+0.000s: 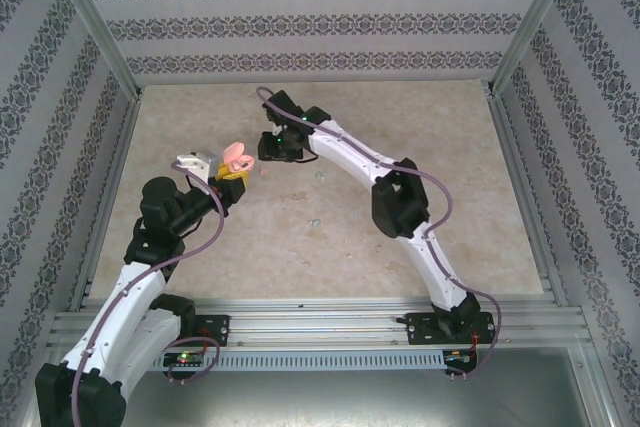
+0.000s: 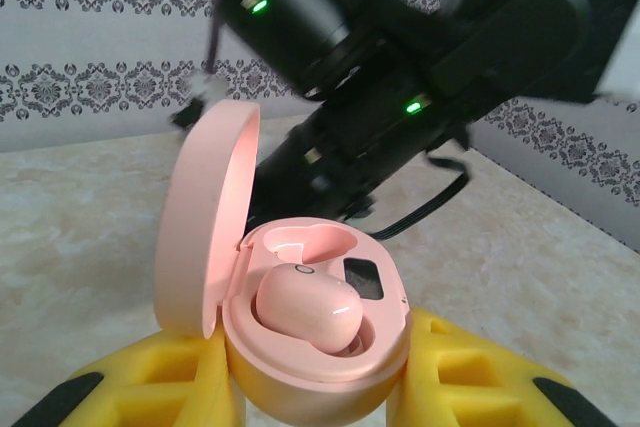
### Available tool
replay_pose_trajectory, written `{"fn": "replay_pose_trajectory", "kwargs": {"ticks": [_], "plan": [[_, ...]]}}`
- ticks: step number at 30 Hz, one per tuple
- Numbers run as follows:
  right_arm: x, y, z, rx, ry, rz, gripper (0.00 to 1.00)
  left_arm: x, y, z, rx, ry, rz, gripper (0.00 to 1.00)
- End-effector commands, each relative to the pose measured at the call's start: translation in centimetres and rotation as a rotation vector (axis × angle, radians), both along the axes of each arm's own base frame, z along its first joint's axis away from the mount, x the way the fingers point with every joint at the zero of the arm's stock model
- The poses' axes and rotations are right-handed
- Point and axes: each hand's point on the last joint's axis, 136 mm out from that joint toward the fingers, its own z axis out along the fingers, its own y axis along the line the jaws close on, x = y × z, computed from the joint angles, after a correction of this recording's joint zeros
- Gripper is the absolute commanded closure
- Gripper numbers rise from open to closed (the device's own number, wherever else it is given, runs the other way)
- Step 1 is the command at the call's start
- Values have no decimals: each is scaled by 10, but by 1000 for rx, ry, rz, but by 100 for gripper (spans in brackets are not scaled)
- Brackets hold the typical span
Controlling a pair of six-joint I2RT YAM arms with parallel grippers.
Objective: Insert the wireless bluetooth earbuds into the charging case
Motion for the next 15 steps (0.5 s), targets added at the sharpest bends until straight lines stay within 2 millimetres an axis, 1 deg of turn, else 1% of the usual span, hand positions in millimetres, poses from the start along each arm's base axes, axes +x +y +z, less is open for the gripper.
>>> {"fn": "replay_pose_trajectory", "kwargs": {"ticks": [1, 7, 11, 15], "plan": [[4, 2, -16, -96, -41, 86, 65, -2, 6, -6, -8, 27, 24, 92], [22, 18, -36, -85, -99, 128, 68, -2, 7, -4, -2, 26, 28, 92], [26, 22, -46, -117, -150, 167, 67, -1, 8, -6, 7, 28, 32, 92], [27, 26, -55, -146, -187, 199, 63, 0, 7, -7, 10, 33, 29, 92]]}}
